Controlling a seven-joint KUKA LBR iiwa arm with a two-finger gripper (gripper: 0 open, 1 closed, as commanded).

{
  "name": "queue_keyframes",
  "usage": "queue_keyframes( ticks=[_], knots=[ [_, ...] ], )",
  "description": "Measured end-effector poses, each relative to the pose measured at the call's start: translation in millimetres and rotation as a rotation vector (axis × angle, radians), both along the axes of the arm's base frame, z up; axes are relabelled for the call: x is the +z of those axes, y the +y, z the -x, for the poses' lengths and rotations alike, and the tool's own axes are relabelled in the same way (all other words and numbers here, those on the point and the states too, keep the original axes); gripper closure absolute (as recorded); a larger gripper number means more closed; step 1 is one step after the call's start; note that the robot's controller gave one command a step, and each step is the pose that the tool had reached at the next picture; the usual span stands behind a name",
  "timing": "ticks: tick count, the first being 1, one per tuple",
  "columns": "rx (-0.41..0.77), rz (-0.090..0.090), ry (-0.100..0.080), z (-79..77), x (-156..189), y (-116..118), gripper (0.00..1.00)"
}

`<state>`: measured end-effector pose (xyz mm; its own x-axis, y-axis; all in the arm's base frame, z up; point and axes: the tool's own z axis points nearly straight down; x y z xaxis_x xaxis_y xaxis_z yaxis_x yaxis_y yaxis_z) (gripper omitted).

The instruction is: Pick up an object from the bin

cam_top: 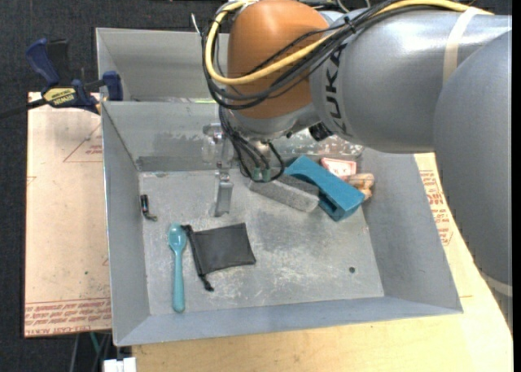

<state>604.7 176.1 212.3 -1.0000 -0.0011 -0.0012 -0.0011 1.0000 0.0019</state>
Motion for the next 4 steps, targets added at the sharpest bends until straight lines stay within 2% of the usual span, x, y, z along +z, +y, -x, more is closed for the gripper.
queue_keyframes(
  ticks=[1, 2, 3, 4],
  knots=[
    [0.033, -0.001, -0.001, 32.5, -54.2, 2.8, 0.00],
    [0.031, -0.001, 0.000, 55.2, -61.3, 6.1, 0.00],
    [-0.170, -0.004, -0.005, 59.0, -117.5, -21.1, 0.00],
    [-0.230, -0.006, -0.003, 82.6, -135.3, -30.9, 0.00]
  ],
)
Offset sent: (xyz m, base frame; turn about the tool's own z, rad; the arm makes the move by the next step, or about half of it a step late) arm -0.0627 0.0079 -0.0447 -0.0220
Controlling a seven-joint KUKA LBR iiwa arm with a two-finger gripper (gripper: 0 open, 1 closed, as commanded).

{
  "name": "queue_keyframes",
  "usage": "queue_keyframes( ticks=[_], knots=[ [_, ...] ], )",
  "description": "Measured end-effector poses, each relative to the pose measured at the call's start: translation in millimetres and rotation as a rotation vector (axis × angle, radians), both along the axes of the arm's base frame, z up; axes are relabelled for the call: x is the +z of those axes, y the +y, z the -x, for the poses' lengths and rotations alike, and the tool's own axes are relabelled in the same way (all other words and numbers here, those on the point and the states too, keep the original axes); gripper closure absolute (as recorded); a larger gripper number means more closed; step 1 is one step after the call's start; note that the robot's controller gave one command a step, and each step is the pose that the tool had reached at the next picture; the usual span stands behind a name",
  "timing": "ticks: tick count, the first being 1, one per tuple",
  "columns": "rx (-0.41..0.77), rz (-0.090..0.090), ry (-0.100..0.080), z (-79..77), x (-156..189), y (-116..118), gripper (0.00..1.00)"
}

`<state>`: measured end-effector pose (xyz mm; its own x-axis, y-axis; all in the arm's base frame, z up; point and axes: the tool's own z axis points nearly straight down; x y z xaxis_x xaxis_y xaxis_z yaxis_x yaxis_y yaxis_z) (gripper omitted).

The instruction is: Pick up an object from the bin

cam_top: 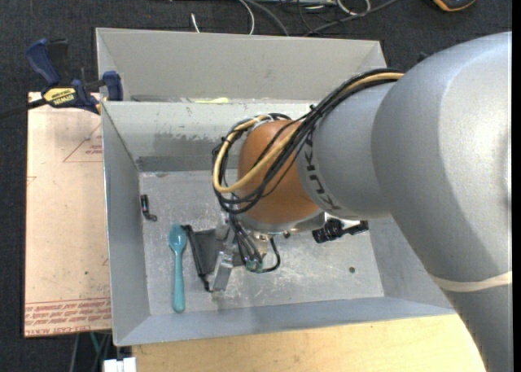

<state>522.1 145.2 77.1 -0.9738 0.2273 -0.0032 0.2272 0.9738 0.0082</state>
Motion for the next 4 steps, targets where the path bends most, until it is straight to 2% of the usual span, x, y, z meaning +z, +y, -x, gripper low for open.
queue_keyframes(
  ticks=[1, 2, 3, 4],
  knots=[
    [0.019, 0.002, 0.000, -10.6, -5.2, 12.0, 0.00],
    [0.248, 0.003, -0.002, -17.5, 2.9, 15.2, 0.00],
    [-0.051, -0.001, 0.000, 9.2, -6.3, -7.6, 1.00],
    [-0.051, -0.002, -0.001, 9.1, -6.3, -7.6, 1.00]
  ],
)
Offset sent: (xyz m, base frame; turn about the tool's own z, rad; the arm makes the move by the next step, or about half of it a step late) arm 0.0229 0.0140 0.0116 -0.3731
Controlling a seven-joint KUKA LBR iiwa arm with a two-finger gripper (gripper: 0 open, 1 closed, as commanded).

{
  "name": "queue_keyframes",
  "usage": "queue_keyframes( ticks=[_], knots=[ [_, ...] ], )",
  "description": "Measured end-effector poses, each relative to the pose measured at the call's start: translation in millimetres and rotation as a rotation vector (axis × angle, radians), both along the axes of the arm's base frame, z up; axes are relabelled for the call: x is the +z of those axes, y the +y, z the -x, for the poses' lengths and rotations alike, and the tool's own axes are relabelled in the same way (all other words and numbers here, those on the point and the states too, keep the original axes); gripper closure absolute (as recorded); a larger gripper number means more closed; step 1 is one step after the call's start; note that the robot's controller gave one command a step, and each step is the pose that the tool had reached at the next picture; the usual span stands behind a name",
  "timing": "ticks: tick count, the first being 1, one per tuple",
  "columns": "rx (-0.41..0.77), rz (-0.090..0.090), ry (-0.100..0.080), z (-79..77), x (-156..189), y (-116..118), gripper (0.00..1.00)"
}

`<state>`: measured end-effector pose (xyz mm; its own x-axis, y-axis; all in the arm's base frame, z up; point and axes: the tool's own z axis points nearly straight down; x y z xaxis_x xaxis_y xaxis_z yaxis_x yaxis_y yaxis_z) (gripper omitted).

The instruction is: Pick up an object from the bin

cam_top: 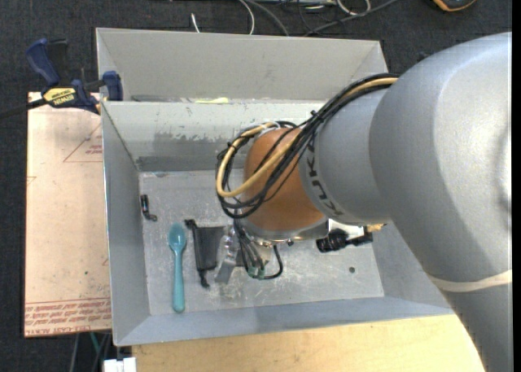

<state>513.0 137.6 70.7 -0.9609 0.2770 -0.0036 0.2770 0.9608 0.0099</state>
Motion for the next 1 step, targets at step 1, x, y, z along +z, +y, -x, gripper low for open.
queue_keyframes(
  ticks=[1],
  knots=[
    [0.024, 0.002, 0.006, 6.9, 57.7, 4.1, 1.00]
  ],
)
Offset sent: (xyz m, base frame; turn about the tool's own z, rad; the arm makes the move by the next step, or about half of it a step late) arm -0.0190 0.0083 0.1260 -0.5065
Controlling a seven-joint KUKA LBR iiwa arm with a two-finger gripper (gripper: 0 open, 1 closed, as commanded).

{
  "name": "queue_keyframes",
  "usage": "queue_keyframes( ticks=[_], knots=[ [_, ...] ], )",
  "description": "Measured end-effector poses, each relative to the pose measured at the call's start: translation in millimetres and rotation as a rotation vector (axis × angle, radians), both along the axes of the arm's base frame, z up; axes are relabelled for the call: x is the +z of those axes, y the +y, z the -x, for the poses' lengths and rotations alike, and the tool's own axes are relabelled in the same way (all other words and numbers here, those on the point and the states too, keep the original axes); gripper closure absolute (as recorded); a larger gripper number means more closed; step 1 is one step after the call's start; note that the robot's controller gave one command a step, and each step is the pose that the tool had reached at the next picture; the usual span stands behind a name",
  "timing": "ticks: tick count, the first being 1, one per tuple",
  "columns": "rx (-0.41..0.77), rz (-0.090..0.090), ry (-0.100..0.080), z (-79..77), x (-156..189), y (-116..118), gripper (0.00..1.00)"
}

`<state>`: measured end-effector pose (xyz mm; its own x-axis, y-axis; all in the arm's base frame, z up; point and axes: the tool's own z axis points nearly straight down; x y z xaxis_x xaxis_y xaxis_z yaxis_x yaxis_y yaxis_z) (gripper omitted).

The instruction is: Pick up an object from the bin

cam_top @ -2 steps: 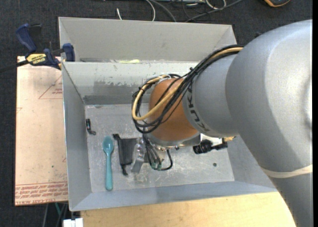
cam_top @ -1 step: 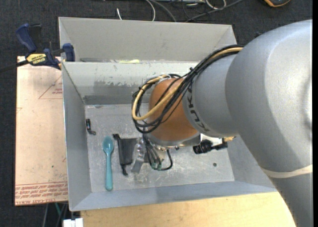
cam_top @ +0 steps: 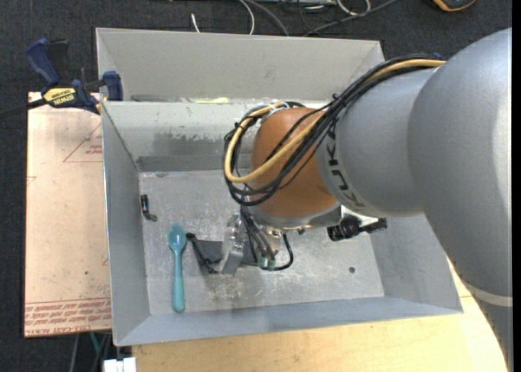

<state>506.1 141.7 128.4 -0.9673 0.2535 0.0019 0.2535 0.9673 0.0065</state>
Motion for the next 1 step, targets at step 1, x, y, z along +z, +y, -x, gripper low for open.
queue_keyframes(
  ticks=[1],
  knots=[
    [0.201, 0.000, -0.004, 4.0, 33.0, 2.6, 1.00]
  ],
)
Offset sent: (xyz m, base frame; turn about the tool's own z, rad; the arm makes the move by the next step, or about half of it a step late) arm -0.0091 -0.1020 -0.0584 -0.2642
